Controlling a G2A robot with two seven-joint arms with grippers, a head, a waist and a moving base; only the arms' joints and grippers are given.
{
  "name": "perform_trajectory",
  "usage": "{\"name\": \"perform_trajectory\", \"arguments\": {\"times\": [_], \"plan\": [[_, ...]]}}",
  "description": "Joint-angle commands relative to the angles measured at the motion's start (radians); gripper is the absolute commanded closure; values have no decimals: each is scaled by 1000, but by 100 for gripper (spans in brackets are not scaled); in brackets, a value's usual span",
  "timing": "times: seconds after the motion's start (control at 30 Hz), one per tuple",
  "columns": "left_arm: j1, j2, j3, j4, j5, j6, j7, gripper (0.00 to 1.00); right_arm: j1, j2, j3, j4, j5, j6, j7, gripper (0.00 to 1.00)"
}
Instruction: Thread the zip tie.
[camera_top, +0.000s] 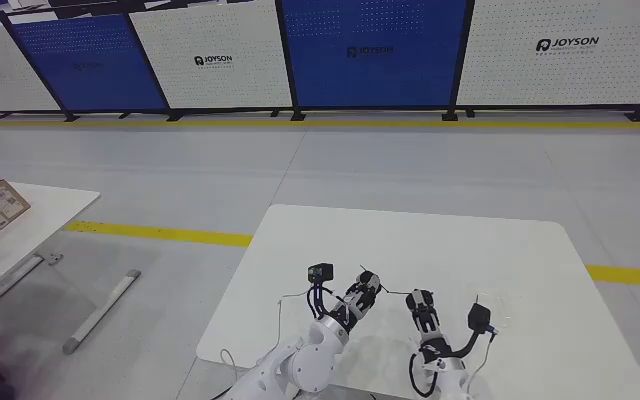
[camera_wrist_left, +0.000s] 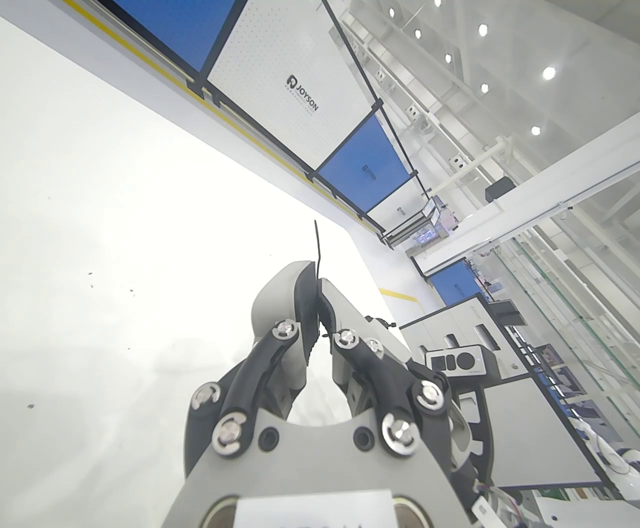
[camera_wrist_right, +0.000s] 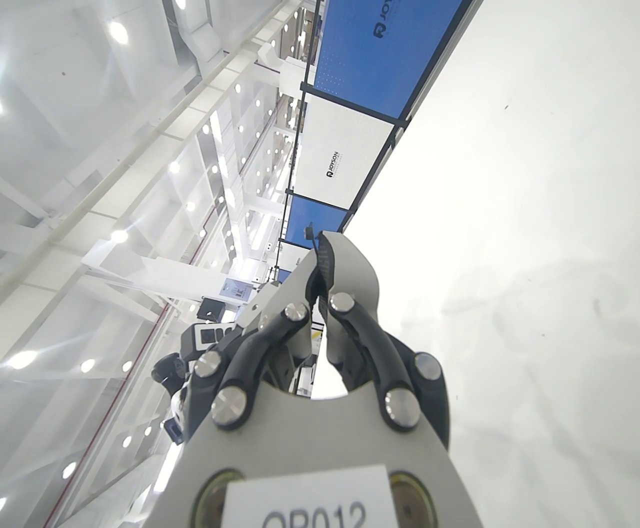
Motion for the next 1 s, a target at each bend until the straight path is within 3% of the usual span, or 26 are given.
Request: {"name": "perform_trajectory", "arguments": {"times": [0.0, 0.97], "plan": [[0, 0, 0, 0, 0, 0, 0, 100, 0, -1, 1, 1, -1, 2, 2, 100], [0, 0, 0, 0, 0, 0, 0, 100, 8, -28, -2, 14, -32, 39, 4, 100]]}}
